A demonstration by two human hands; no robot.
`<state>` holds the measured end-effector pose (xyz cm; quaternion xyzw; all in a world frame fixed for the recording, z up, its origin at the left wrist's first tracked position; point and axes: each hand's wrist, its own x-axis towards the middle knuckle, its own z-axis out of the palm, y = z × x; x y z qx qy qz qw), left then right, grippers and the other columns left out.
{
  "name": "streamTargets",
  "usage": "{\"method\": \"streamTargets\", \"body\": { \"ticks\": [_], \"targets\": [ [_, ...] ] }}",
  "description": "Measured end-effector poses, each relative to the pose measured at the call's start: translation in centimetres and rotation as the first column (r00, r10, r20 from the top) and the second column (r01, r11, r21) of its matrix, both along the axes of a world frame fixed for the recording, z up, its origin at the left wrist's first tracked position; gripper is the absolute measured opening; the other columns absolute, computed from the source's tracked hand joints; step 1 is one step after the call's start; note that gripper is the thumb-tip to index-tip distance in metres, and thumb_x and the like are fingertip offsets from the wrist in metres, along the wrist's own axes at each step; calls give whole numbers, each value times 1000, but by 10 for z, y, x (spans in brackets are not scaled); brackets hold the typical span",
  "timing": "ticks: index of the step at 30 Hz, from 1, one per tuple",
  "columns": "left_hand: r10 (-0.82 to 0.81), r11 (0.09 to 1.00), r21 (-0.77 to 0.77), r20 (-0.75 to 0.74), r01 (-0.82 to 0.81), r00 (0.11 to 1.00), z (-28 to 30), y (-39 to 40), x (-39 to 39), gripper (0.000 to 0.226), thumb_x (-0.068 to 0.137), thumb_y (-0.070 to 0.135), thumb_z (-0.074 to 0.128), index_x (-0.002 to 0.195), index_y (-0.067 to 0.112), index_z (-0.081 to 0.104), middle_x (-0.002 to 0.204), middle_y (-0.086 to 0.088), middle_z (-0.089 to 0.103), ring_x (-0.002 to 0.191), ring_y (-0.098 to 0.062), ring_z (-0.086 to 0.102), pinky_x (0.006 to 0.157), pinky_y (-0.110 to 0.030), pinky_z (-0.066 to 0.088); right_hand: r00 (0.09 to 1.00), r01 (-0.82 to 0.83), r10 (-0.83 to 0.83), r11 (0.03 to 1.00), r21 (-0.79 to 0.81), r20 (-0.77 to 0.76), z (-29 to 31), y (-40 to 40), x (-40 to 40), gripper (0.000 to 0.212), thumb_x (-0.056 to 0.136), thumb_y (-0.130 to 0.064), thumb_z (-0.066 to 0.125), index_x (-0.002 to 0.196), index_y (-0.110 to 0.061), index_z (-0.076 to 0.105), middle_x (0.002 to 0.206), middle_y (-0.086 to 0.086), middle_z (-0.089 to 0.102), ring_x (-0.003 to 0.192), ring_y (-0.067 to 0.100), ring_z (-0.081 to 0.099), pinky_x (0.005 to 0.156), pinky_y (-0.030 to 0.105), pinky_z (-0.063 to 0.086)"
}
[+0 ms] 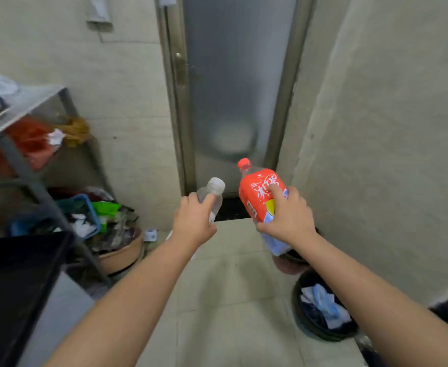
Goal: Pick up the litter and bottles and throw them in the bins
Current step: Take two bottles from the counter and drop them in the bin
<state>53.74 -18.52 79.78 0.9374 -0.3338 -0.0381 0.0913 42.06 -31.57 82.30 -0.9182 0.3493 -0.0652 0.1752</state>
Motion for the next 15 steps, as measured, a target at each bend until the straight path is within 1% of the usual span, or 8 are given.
{"method": "streamTargets", "body": {
  "ticks": [3, 6, 8, 12, 15],
  "targets": [
    [-144, 988, 57, 20, 143, 989, -7, -89, -9, 56, 85, 21, 57, 137, 20, 36, 130, -14, 42, 121, -33, 40, 93, -40, 45, 995, 85, -86, 996, -7, -42, -10, -72, -20, 86, 69, -38, 71, 141, -27, 25, 142, 15, 31, 124, 36, 40, 102, 42, 39],
    [-223, 969, 112, 30, 219, 974, -15, -165, -6, 55, 86, 23, 56, 137, 20, 34, 132, -13, 41, 123, -32, 40, 94, -40, 45, 982, 165, -164, 986, 1, -99, -28, -134, -29, 88, 71, -41, 70, 143, -27, 22, 143, 15, 30, 125, 35, 40, 102, 42, 38],
    [-271, 952, 154, 14, 265, 963, -27, -210, 1, 54, 88, 24, 54, 138, 19, 33, 134, -14, 40, 124, -32, 39, 95, -40, 44, 964, 226, -220, 974, 28, -149, -47, -173, -31, 87, 71, -43, 69, 143, -27, 22, 141, 15, 33, 125, 35, 41, 103, 41, 37],
    [-333, 916, 209, -76, 341, 940, -63, -309, 36, 53, 89, 29, 54, 136, 18, 33, 133, -13, 41, 124, -31, 40, 94, -39, 45, 913, 386, -354, 911, 144, -203, -93, -258, -17, 86, 72, -46, 68, 142, -24, 24, 134, 15, 42, 123, 35, 46, 102, 41, 39],
    [-323, 910, 196, -214, 364, 922, -97, -388, 71, 59, 85, 30, 60, 136, 18, 33, 132, -14, 42, 123, -32, 40, 95, -40, 45, 864, 495, -436, 827, 265, -252, -130, -329, 8, 86, 75, -42, 69, 144, -20, 21, 133, 20, 43, 122, 38, 47, 101, 42, 41]
  ]
}}
